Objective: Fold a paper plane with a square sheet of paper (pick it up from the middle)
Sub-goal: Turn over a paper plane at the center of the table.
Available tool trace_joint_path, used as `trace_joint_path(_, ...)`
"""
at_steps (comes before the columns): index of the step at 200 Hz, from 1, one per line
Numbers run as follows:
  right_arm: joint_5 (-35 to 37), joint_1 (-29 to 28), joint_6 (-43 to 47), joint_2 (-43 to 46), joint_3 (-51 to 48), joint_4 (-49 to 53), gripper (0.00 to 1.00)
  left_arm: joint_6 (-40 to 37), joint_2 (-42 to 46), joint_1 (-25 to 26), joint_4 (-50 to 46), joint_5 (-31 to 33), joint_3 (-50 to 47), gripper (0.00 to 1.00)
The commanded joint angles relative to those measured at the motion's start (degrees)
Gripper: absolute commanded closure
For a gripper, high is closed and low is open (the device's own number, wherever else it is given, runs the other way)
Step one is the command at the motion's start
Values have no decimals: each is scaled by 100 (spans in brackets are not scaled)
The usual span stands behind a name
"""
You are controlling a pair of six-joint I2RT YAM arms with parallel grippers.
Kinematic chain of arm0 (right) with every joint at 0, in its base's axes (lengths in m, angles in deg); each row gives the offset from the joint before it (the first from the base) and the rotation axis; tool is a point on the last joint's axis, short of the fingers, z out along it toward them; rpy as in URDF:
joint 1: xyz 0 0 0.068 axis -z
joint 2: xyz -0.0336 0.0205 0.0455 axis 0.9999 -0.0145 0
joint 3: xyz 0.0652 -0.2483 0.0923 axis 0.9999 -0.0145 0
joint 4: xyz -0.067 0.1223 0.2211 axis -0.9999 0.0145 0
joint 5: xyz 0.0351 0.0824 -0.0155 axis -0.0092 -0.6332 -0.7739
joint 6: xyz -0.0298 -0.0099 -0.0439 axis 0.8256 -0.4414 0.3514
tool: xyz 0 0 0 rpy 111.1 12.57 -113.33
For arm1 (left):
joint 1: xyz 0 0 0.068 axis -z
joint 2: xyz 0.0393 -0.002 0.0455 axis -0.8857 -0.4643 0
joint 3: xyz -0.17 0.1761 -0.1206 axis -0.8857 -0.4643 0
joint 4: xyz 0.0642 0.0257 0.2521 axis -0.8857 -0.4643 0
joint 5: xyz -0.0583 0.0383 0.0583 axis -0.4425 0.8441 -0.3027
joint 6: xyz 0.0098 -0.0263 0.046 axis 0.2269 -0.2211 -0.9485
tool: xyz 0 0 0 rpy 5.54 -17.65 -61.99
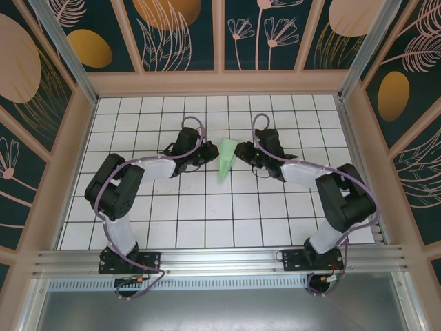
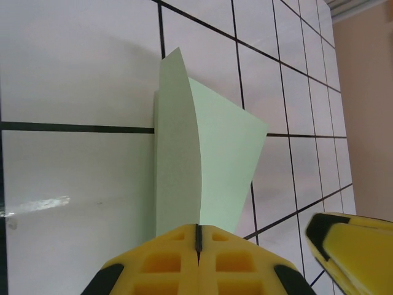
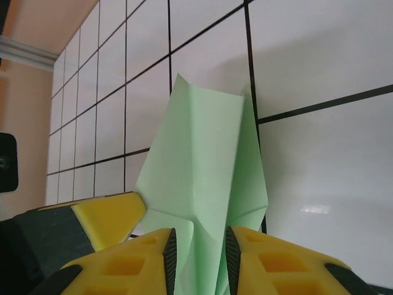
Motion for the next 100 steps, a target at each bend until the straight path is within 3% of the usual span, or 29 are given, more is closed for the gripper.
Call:
trace_joint_path(1,-266,-133,-62,-342,365,-111,71,314,-129,-105,652,-222,-267,100)
trace_joint_path(100,-317,-429,-18,-1126,1033,491,67,326,-129,-209,460,80,-507,100)
